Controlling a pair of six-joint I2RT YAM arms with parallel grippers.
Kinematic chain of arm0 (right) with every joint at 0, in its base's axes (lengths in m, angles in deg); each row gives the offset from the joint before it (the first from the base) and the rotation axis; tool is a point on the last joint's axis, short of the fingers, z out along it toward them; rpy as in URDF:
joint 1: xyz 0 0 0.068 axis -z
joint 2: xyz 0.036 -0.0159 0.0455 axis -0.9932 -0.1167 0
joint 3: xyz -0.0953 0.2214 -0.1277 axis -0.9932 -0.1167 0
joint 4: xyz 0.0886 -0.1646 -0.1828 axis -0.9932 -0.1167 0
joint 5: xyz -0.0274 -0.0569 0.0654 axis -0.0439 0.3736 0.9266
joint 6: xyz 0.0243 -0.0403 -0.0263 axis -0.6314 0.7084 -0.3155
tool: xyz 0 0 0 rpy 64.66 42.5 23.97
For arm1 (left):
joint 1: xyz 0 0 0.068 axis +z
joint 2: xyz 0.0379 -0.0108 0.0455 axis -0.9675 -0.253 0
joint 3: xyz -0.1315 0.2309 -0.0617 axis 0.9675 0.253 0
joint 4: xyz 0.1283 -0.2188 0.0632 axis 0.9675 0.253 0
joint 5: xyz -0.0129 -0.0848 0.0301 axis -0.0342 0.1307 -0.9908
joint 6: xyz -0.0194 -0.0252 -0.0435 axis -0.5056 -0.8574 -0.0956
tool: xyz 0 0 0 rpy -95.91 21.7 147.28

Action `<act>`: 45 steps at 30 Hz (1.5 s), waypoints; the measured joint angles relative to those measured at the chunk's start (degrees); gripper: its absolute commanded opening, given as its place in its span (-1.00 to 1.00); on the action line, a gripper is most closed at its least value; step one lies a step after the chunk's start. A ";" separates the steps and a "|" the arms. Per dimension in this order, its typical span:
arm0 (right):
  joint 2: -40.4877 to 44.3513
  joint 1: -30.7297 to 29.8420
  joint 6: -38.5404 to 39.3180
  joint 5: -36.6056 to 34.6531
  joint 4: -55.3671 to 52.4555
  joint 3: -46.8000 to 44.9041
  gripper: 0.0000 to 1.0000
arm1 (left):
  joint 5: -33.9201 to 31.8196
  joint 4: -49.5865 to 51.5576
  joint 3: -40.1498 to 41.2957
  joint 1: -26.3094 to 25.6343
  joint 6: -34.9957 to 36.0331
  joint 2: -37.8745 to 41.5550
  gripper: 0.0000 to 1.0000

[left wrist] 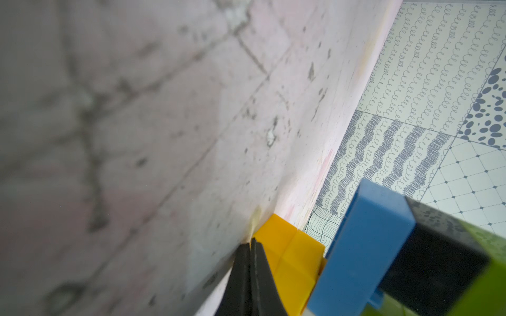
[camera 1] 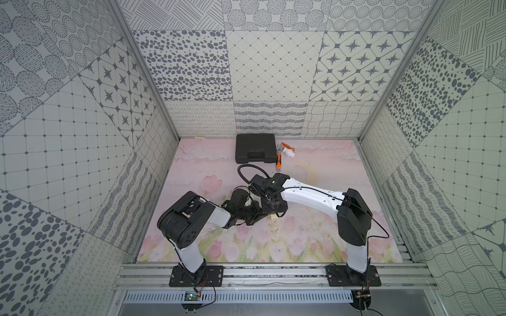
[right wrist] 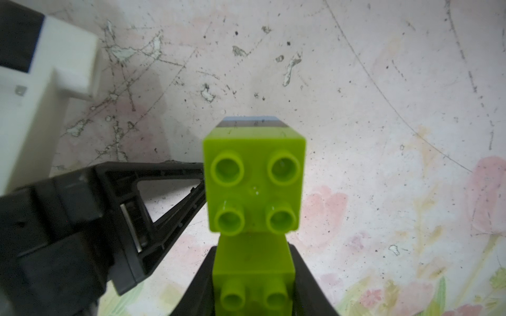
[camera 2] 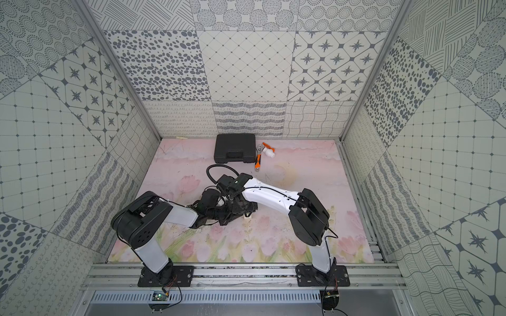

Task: Assemble the number 4 with lego
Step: Assemble the lego brick with the lego brick, then place the lego brick at the center of the board.

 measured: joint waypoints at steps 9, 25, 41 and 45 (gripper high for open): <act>0.02 -0.28 -2.40 -0.50 1.25 -1.33 -0.84 | 0.66 -0.48 0.07 0.33 0.00 -0.31 -0.93; 4.90 2.23 12.04 12.55 3.45 -2.97 -0.77 | -2.21 18.80 -1.44 6.95 1.33 16.98 -0.70; -2.69 11.74 28.15 49.46 10.58 -7.39 -0.51 | -8.85 47.50 -9.94 17.77 8.61 25.64 -0.77; -3.28 13.97 28.15 54.55 13.79 -9.53 -0.40 | -8.98 49.51 -10.05 18.05 9.20 23.61 -0.77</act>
